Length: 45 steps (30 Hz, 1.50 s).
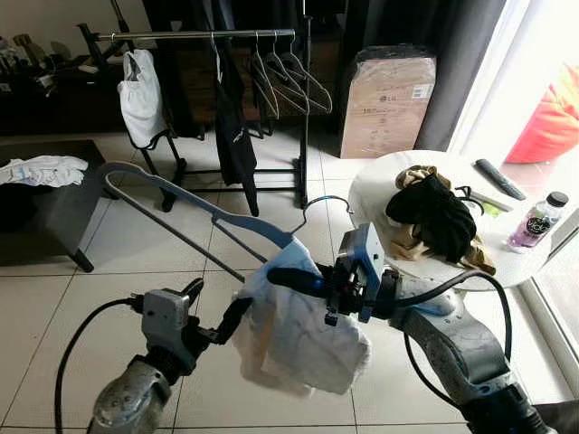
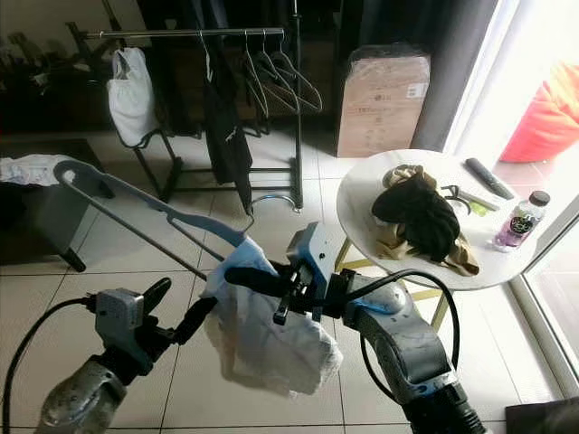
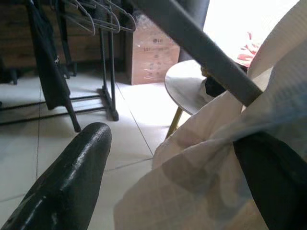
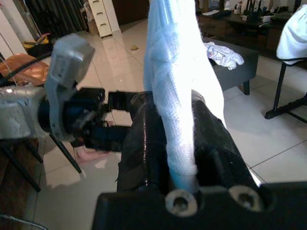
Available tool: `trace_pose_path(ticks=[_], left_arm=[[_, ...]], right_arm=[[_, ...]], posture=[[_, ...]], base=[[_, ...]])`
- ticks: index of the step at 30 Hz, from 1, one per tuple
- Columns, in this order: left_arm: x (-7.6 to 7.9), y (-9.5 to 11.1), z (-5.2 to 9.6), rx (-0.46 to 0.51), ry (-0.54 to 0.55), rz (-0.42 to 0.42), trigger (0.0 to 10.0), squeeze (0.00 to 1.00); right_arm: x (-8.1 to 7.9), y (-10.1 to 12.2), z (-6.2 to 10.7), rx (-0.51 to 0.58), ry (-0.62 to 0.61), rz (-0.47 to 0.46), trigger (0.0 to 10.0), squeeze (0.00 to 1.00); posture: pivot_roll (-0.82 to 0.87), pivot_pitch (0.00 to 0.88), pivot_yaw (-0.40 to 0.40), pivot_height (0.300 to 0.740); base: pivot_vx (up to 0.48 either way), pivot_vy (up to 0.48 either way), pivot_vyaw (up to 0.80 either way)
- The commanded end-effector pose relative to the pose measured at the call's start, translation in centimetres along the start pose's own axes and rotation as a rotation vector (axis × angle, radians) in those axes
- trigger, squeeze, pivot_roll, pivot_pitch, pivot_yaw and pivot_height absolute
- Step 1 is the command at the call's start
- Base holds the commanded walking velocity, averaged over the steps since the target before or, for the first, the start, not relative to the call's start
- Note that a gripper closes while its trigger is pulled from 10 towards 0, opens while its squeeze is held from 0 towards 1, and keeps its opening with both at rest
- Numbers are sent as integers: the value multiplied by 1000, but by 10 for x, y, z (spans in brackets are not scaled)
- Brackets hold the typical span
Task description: Hang hanger
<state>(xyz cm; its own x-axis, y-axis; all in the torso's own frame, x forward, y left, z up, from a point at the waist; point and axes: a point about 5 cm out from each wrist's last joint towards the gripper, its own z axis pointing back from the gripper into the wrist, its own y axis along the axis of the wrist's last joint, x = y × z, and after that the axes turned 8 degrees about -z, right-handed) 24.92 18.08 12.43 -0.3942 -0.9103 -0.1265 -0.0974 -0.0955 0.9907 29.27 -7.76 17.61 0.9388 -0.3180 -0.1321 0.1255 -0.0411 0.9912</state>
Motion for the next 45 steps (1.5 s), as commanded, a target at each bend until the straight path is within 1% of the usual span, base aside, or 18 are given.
trace_pose_path(ticks=[1,4,7,9,11,14,16,21,25,26,27,30,33,35,37,38,42,45], left_arm=[[-3,4,2,3,0,-7,10000,0],[-7,2,2,-6,31,-23,10000,0],[-11,1,2,-13,86,-34,10000,0],[-13,-6,3,-49,110,-63,10000,0],[-14,-11,4,-80,120,-77,10000,0],[-14,-13,3,-87,130,-78,10000,0],[-14,-13,3,-85,146,-71,10000,0],[-19,-14,4,-80,229,-87,10000,0],[-22,-9,2,-40,268,-77,10000,0],[-22,-5,0,-8,283,-95,10000,0],[-21,-4,-3,2,282,-90,10000,0],[-19,-6,-6,-14,263,-93,10000,0],[-12,-13,-9,-51,202,-88,10000,0],[-8,-19,-11,-84,150,-84,10000,0],[2,-26,-13,-113,40,-78,10000,0],[4,-27,-13,-119,17,-74,10000,0],[15,-28,-13,-122,-102,-86,10000,0],[18,-28,-13,-115,-149,-87,10000,0]], right_arm=[[-5,4,-2,21,23,19,0,0],[-4,4,-2,22,17,18,0,0],[-2,3,-2,22,3,17,0,0],[0,2,0,18,-16,16,0,0],[1,2,1,18,-20,17,0,0],[1,3,2,21,-20,19,0,0],[1,4,2,22,-20,20,0,0],[3,4,2,22,-29,23,0,0],[3,4,2,22,-25,22,0,0],[2,4,2,22,-20,21,0,0],[1,4,2,20,-16,20,0,0],[-1,3,2,17,0,16,0,0],[-6,4,3,14,42,10,0,0],[-8,4,3,12,60,8,0,0],[-10,4,3,10,71,9,0,0],[-10,4,3,10,70,9,0,0],[-11,5,3,15,78,9,0,0],[-12,6,2,17,83,8,0,0]], posture=[[-91,166,6,740],[-92,164,7,740],[-94,165,7,740],[-95,167,7,740],[-96,167,8,740],[-101,167,7,740],[-101,166,7,740],[-94,168,7,740],[-96,166,7,740],[-97,165,8,740],[-98,165,8,740],[-98,165,8,740],[-100,166,8,740],[-100,168,8,740],[-100,168,8,740],[-103,169,8,740],[-105,170,9,740],[-103,170,8,740]], base=[[0,0,0],[0,0,0],[0,0,0],[0,0,0],[0,0,0],[0,0,0],[0,0,0],[0,0,0],[0,0,0],[0,0,0],[0,0,0],[0,0,0],[0,0,0],[0,0,0],[0,0,0],[0,0,0],[0,0,0],[0,0,0]])
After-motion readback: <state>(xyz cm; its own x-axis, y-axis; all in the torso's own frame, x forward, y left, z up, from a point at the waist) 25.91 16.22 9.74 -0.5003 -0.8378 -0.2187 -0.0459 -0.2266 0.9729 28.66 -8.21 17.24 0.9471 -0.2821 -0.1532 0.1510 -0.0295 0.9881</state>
